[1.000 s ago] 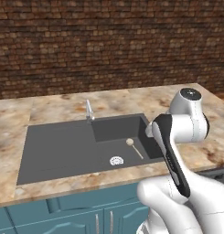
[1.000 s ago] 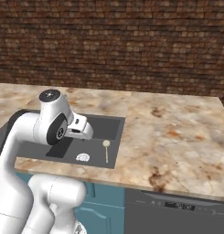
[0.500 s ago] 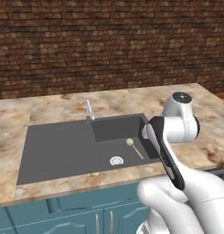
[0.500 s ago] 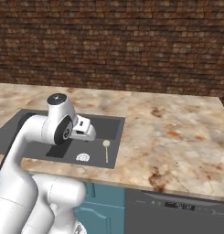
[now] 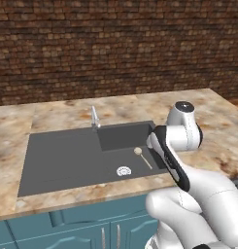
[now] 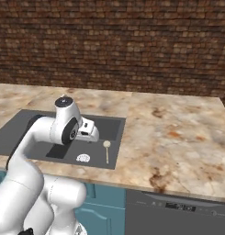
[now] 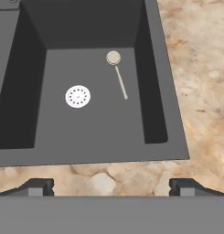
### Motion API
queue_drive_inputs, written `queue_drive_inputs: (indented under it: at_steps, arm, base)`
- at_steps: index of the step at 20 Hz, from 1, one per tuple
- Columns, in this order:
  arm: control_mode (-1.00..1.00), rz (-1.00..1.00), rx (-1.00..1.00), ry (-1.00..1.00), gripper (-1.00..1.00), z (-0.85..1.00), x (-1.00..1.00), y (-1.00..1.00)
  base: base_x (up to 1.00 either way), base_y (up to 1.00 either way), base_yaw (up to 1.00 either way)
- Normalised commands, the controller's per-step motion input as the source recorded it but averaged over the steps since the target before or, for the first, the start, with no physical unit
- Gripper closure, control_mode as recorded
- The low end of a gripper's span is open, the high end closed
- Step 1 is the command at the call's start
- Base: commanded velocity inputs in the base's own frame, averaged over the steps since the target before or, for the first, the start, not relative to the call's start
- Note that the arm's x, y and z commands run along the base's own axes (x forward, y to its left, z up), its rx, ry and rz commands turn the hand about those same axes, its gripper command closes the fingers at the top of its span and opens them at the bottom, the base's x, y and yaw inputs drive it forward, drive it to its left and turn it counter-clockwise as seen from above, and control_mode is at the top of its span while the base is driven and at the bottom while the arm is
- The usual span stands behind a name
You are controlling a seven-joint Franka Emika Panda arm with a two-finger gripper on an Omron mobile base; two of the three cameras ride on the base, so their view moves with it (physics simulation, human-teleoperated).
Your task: Pick up the dish brush and dish brush from the sink, and place them back in the cabinet, and close the cabinet door.
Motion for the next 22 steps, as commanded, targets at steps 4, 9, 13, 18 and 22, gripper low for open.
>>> queue_drive_inputs:
  at_steps: [4,9,13,18,22]
  arm:
    - [-1.00,0.00,0.00,0.03,-1.00,-0.25,0.34,0.00]
    - [-1.00,0.00,0.00,0.03,-1.00,-0.24,0.32,0.00]
    - [-1.00,0.00,0.00,0.03,-1.00,-0.25,0.29,0.00]
    - [-1.00,0.00,0.00,0.03,-1.00,-0.23,0.29,0.00]
    - [-1.00,0.00,0.00,0.04,-1.00,-0.25,0.29,0.00]
  base:
    - [0.00,0.00,0.00]
    - [0.00,0.00,0.00]
    - [0.00,0.00,0.00]
    - [0.00,0.00,0.00]
    - [0.00,0.00,0.00]
